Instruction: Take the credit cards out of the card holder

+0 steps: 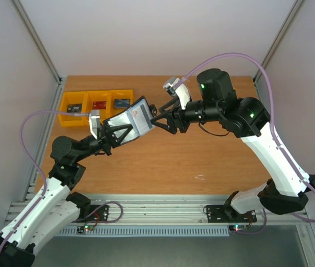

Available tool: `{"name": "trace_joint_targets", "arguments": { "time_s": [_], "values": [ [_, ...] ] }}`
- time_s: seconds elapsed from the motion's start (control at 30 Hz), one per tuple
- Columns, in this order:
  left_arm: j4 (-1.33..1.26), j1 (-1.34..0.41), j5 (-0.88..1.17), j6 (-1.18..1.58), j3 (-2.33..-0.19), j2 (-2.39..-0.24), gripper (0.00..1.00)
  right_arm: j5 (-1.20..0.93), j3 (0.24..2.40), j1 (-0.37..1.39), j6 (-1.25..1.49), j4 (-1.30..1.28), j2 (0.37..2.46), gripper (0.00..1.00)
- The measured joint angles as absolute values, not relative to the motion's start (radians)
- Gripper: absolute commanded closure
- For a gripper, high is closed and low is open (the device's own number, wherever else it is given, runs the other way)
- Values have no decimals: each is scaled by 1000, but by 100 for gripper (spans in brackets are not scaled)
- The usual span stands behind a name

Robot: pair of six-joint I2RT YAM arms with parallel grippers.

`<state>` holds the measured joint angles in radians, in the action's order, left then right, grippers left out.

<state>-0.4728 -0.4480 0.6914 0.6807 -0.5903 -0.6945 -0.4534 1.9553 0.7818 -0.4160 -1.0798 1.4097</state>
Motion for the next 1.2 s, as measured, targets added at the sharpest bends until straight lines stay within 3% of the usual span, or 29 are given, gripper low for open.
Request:
{"name": "trace_joint_targets", "arguments": {
  "time_s": [0.37, 0.47, 0.9, 1.07, 1.2],
  "values": [
    [-475, -448, 763, 582, -590, -694, 100, -495, 1914, 782, -308, -982, 1415, 19],
    [-475, -448, 776, 559, -590, -694, 100, -495, 1911, 782, -303, -964, 1430, 19],
    [-473, -448, 766, 544, -590, -694, 100, -601, 1868, 782, -271, -934, 1432, 49],
    [-470, -448, 761, 544, -590, -694, 100, -646, 1827, 781, -254, -907, 1426, 55],
    [-467, -448, 753, 544, -590, -694, 100, -675, 1822, 781, -244, -902, 1427, 54]
  ]
}}
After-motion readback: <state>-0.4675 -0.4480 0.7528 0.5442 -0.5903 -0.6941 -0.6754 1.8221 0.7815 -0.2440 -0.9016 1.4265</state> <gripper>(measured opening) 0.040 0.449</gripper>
